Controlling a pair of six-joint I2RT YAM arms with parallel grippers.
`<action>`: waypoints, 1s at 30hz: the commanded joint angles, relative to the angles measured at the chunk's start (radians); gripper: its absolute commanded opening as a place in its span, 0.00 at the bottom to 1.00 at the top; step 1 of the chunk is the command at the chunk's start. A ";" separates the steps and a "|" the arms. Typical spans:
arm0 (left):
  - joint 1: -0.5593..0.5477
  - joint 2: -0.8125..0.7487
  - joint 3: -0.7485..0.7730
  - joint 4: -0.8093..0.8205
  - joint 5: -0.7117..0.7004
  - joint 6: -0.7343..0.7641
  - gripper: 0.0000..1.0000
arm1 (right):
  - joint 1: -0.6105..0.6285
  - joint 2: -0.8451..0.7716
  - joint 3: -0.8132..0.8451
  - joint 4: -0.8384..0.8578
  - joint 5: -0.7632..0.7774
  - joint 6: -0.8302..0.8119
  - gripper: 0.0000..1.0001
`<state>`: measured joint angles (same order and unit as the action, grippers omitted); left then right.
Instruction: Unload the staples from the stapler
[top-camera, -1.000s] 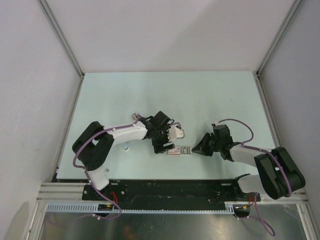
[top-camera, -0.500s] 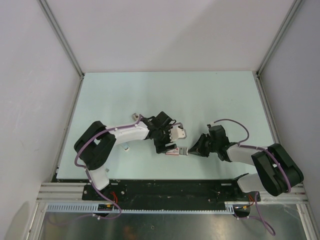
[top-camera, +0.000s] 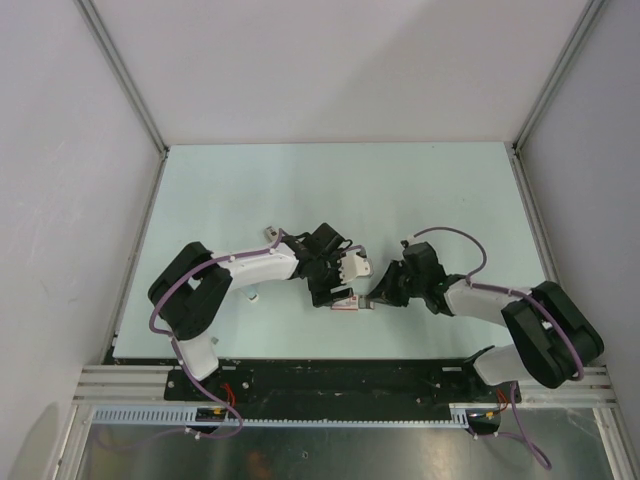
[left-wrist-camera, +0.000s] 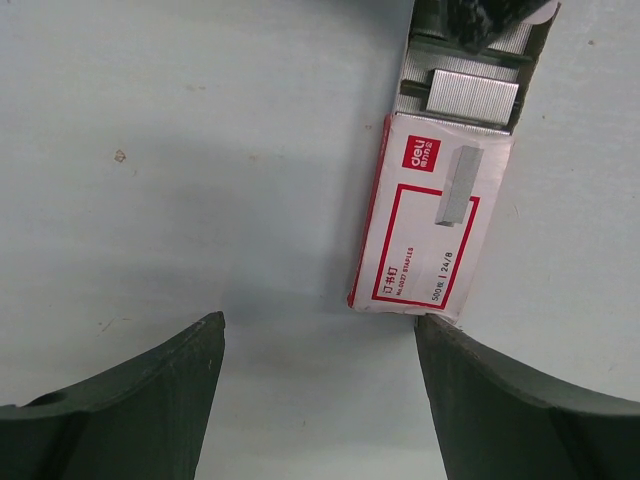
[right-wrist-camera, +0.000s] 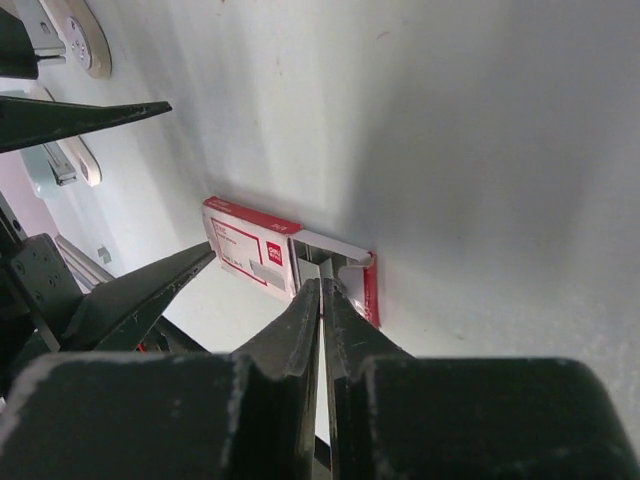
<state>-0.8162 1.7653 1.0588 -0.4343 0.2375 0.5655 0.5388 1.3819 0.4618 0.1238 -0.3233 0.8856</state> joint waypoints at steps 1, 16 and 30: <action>-0.010 -0.007 0.004 0.023 0.003 -0.006 0.81 | 0.034 0.034 0.047 -0.022 0.047 -0.015 0.07; -0.012 -0.030 -0.031 0.023 -0.013 0.003 0.81 | 0.035 -0.150 0.165 -0.185 0.032 -0.070 0.16; -0.012 -0.040 -0.037 0.022 -0.018 0.002 0.81 | -0.052 -0.162 0.048 -0.265 0.055 -0.128 0.25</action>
<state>-0.8207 1.7538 1.0412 -0.4129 0.2352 0.5663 0.4984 1.2060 0.5522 -0.1505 -0.2592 0.7704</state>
